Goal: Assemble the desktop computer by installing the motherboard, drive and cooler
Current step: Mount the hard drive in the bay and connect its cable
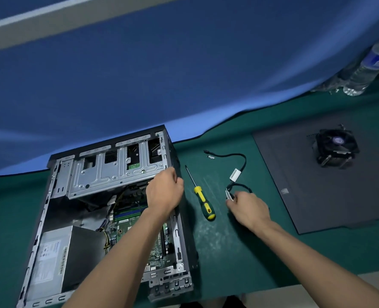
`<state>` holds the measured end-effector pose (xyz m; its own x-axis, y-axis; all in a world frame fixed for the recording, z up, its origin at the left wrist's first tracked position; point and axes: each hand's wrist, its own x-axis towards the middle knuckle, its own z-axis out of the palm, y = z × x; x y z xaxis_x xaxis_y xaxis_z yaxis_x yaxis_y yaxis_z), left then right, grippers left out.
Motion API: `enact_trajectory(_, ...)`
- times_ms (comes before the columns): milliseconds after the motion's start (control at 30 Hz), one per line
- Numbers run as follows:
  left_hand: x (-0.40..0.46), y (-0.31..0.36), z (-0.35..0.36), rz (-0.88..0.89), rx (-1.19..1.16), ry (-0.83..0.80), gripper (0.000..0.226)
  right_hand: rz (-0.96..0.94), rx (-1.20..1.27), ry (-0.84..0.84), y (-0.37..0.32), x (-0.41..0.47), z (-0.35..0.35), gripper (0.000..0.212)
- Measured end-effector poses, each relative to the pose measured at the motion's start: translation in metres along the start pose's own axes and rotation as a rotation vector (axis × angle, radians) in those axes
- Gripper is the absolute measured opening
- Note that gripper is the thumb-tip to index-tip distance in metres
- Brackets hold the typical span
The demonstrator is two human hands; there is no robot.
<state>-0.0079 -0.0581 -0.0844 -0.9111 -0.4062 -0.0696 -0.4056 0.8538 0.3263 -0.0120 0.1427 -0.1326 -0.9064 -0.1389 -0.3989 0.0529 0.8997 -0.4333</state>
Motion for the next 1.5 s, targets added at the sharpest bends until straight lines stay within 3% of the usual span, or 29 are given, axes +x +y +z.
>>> enact_trajectory(133,0.005,0.01,-0.013,-0.1,-0.146,-0.111,0.029,-0.009,0.103,0.171,-0.015,-0.002,-0.034,0.033)
enact_trajectory(333,0.008,0.035,-0.053,-0.149,-0.861,-0.379,0.035,-0.198,0.2,0.277,-0.083,-0.011,-0.074,0.036)
enact_trajectory(433,0.017,0.032,-0.077,-0.168,-1.077,-0.343,0.026,-0.301,0.201,0.237,-0.126,-0.018,-0.073,0.035)
enact_trajectory(567,0.026,-0.007,-0.101,-0.174,-1.024,-0.172,0.027,-0.355,0.315,0.092,-0.173,-0.023,-0.056,0.038)
enact_trajectory(700,0.028,-0.067,-0.11,-0.34,-1.165,-0.172,0.023,-0.366,0.562,0.019,-0.207,-0.024,-0.039,0.037)
enact_trajectory(933,0.033,-0.153,-0.104,-0.535,-1.139,-0.197,0.024,-0.205,0.688,-0.149,-0.245,-0.021,-0.012,0.029)
enact_trajectory(1033,0.037,-0.169,-0.1,-0.516,-1.054,-0.266,0.026,-0.153,0.727,-0.171,-0.255,-0.021,-0.002,0.03)
enact_trajectory(1167,0.044,-0.188,-0.091,-0.439,-0.914,-0.341,0.034,-0.053,0.813,-0.046,-0.259,-0.022,0.004,0.033)
enact_trajectory(1267,0.047,-0.194,-0.084,-0.33,-0.76,-0.348,0.042,-0.058,0.733,0.008,-0.256,-0.021,0.005,0.038)
enact_trajectory(1500,0.042,-0.171,-0.074,-0.165,-0.59,-0.387,0.041,-0.032,0.663,-0.067,-0.241,-0.022,0.017,0.036)
